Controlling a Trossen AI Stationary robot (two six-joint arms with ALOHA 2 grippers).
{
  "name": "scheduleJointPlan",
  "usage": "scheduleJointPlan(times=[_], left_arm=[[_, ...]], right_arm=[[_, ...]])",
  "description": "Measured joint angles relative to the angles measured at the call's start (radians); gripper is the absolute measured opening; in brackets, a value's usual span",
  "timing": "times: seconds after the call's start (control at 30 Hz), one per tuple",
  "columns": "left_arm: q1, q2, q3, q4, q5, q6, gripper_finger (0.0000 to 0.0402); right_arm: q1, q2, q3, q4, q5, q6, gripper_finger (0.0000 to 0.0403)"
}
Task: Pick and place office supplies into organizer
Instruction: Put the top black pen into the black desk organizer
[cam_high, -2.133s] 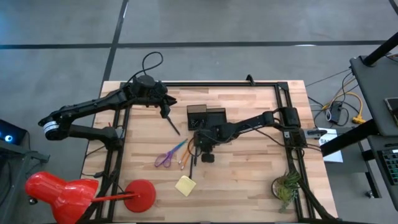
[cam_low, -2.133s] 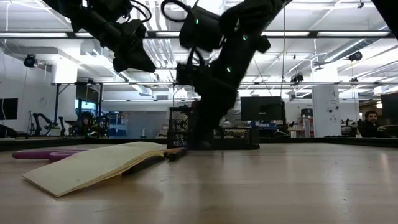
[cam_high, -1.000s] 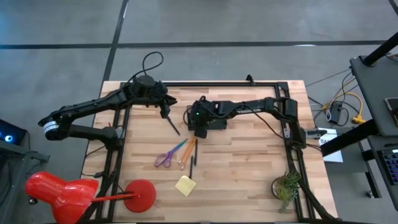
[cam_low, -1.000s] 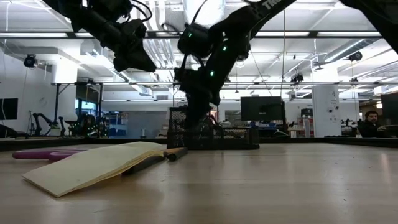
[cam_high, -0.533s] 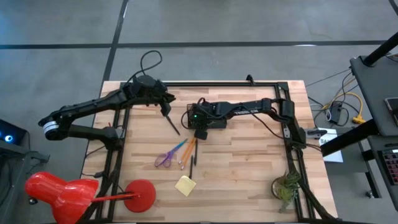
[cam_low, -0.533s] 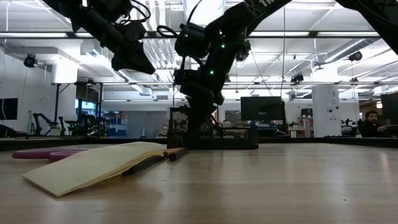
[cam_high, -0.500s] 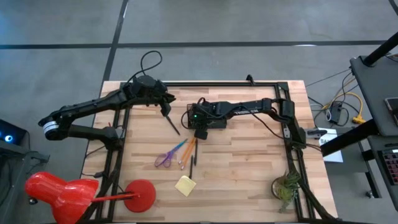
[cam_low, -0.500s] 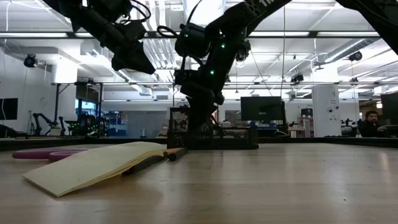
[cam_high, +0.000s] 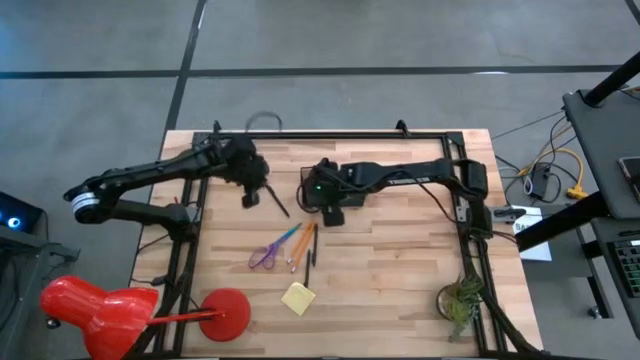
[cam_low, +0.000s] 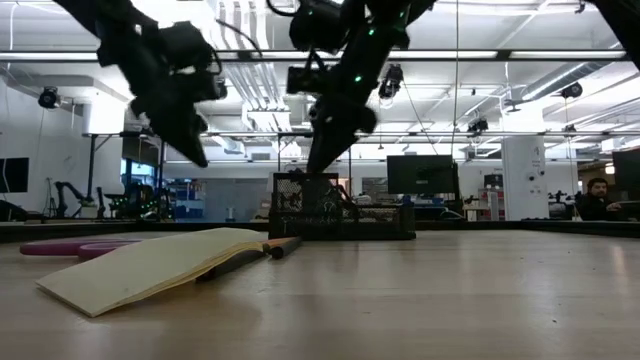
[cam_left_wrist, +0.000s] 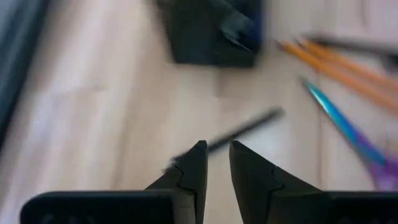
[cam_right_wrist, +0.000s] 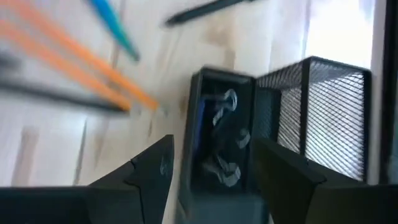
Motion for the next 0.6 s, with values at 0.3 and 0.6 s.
scheduleJointPlan(times=[0.3,0.6], left_arm=[[0.001,0.200,-0.068,0.168,0.013,0.268,0.0052],[0.001,0.406,0.021,0.120,-0.064,0.467,0.0052]], right_arm=[[0.019,-0.112,-0.002,-0.288,0.006,0.019,0.0203],[0.032,-0.130,-0.002,-0.533,0.005,0.097,0.0203]])
